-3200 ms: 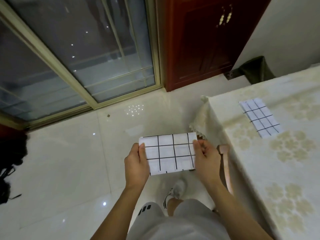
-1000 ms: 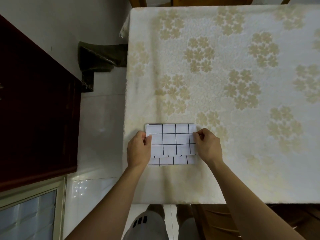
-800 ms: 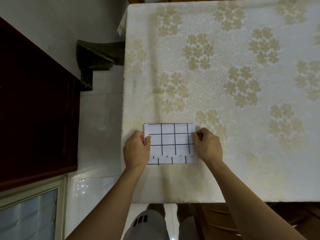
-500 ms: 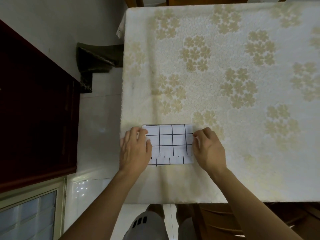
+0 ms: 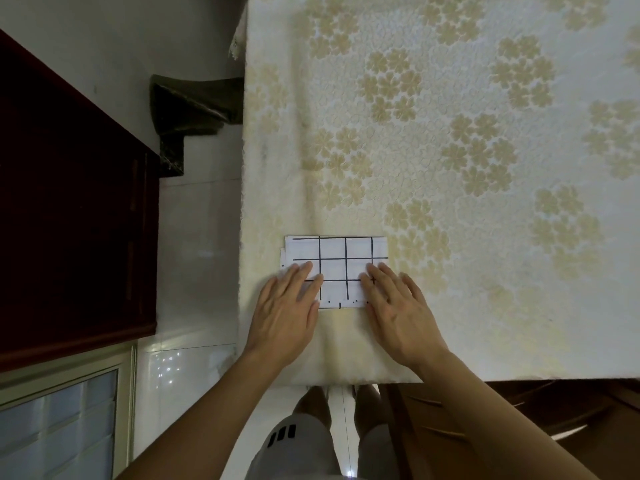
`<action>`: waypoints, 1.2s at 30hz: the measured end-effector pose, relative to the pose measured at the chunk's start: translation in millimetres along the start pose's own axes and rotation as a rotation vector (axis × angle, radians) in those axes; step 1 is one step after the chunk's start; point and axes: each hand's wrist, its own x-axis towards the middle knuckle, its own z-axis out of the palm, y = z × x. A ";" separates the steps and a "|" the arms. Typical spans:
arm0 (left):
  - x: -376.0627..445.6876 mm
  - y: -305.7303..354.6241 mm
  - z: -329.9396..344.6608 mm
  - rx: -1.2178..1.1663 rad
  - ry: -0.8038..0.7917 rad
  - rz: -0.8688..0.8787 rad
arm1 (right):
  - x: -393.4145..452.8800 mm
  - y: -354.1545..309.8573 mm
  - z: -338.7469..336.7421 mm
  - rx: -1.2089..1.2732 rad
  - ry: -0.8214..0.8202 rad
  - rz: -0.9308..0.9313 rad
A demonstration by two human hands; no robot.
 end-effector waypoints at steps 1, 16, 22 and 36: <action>-2.3 1.4 0.6 -0.001 -0.001 0.000 | -2.5 -0.7 0.7 0.000 -0.001 0.002; -35.6 10.7 14.1 -0.028 0.011 -0.056 | -26.3 -16.9 8.1 0.014 -0.035 0.003; -61.2 21.1 16.4 -0.002 0.026 -0.023 | -42.2 -21.5 -0.8 0.026 0.009 0.065; -59.4 23.6 32.5 0.001 -0.048 -0.070 | -30.8 -19.4 11.4 -0.027 -0.136 0.101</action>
